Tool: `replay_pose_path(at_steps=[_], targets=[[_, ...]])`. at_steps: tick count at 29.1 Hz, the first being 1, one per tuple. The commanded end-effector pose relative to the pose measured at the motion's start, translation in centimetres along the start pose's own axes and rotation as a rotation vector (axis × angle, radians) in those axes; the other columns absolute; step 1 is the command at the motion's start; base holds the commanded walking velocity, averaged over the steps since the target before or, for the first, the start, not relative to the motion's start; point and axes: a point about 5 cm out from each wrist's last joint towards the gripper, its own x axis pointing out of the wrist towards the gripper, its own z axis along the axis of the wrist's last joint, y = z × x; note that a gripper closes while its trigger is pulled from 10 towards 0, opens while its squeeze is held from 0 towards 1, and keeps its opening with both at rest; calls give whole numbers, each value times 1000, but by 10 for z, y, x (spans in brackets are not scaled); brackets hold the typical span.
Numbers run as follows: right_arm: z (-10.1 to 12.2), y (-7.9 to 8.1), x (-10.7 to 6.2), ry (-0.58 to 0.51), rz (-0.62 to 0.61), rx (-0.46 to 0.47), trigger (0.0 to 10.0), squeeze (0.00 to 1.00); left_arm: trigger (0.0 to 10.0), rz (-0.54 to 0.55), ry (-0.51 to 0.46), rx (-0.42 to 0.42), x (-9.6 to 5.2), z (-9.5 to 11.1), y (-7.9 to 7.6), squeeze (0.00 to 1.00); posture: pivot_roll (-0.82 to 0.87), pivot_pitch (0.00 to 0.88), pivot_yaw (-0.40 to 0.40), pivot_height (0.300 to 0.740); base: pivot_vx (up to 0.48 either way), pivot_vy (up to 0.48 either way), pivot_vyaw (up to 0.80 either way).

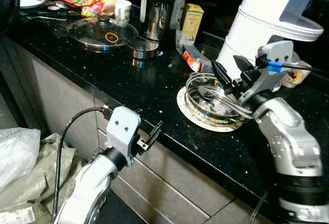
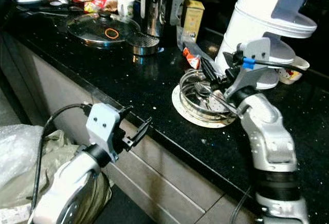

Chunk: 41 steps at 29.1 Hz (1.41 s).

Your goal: Kitchen organization

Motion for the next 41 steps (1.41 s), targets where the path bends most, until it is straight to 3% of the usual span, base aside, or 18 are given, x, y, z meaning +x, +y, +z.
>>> replay_pose_path(at_steps=[1,3,4,7,9,11,13,16,20,23,25,36,41], targets=[[-2,-1,-6,43,45,-2,10000,0,10000,-15,-13,13,0,3,-3,0,154,8,-165,740,0,0,0],[-4,-1,-8,77,67,-21,10000,0,10000,-15,-13,13,0,3,-3,0,155,7,-165,740,0,0,0],[-12,-3,-16,183,108,-62,10000,0,10000,-15,-13,12,0,2,-3,0,155,8,-165,740,0,0,0],[-17,-4,-22,257,135,-52,10000,0,10000,-16,-14,13,0,2,-3,0,155,8,-165,740,0,0,0],[-17,-4,-22,257,135,-52,10000,0,10000,-16,-14,13,0,2,-3,0,155,8,-165,740,0,0,0],[-18,-5,-25,267,151,-18,10000,0,10000,-17,-14,14,0,2,-3,0,157,8,-164,740,0,0,0],[-15,-12,-34,257,173,79,10000,0,10000,-18,-13,15,0,2,-3,0,158,7,-164,740,0,0,0],[-14,-15,-37,257,171,100,10000,0,10000,-19,-12,15,0,2,-3,0,158,7,-164,740,0,0,0],[-22,-22,-39,352,107,106,10000,0,10000,-21,-8,15,1,1,-3,0,152,7,-161,740,0,0,0],[-22,-34,-32,400,-52,141,10000,0,10000,-21,-8,15,1,0,-4,0,154,6,-164,740,0,0,0],[-23,-35,-31,416,-67,140,10000,0,10000,-21,-8,15,1,0,-4,0,156,6,-165,740,0,0,0],[-3,-30,-41,486,89,53,10000,0,10000,-20,-6,12,2,-1,-5,0,150,0,-173,740,0,0,0],[1,-41,-51,604,65,-84,10000,0,10000,-21,-7,11,2,-2,-6,0,150,0,-180,740,0,0,0]])
